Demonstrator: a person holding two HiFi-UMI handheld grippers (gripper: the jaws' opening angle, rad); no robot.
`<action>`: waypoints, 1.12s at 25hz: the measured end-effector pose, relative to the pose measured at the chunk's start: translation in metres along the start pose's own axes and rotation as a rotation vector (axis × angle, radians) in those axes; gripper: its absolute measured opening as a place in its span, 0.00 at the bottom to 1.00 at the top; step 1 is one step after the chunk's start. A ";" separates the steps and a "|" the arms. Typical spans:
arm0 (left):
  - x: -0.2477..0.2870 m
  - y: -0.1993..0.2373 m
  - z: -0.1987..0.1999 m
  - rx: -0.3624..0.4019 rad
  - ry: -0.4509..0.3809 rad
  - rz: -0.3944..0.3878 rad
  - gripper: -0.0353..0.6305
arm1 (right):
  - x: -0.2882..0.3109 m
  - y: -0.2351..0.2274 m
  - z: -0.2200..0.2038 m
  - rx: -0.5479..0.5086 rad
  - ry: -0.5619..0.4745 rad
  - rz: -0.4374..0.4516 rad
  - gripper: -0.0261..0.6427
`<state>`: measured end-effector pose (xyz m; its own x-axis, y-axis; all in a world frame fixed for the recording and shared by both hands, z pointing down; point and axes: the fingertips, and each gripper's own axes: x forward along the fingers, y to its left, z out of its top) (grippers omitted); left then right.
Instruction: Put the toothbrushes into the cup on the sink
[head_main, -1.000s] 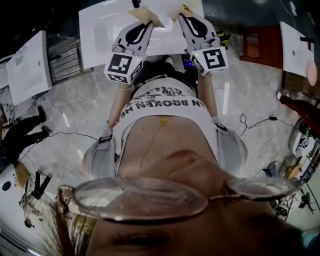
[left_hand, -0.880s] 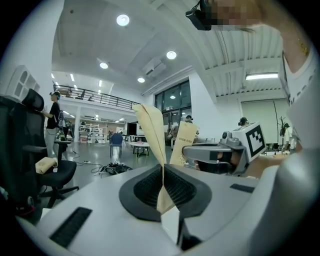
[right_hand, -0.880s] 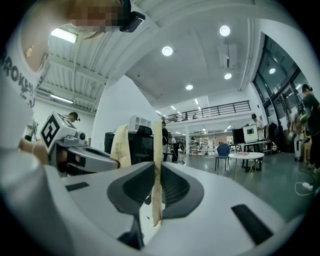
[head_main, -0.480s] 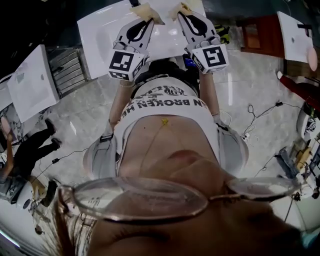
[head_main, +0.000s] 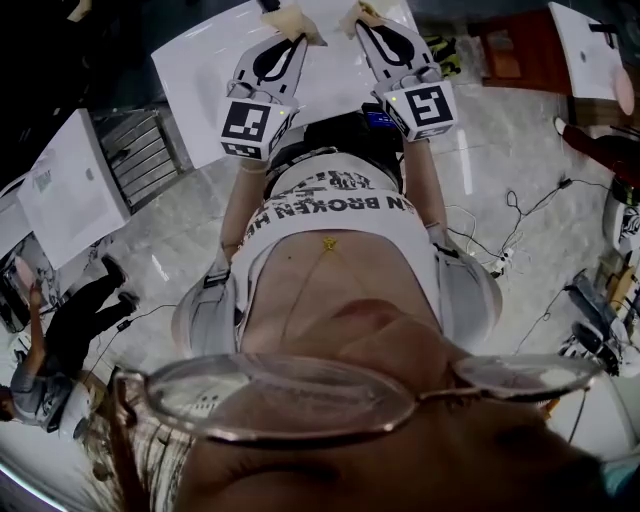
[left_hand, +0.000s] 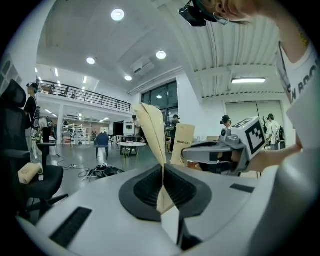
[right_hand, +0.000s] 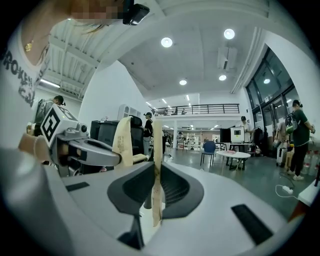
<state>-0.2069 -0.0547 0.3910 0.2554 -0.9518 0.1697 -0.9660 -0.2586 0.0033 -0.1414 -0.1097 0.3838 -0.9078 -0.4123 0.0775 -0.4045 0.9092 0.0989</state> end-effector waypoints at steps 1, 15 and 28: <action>0.000 0.001 0.000 -0.003 0.000 0.005 0.08 | 0.001 -0.002 0.000 -0.003 0.002 0.001 0.11; 0.055 -0.014 0.007 -0.051 0.013 0.077 0.08 | 0.008 -0.069 -0.005 -0.007 -0.002 0.064 0.11; 0.078 -0.029 0.002 -0.069 0.045 0.165 0.08 | 0.018 -0.163 -0.032 -0.024 -0.007 0.016 0.11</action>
<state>-0.1584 -0.1216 0.4022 0.0931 -0.9715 0.2179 -0.9955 -0.0866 0.0392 -0.0879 -0.2671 0.4007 -0.9148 -0.3975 0.0724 -0.3874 0.9138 0.1219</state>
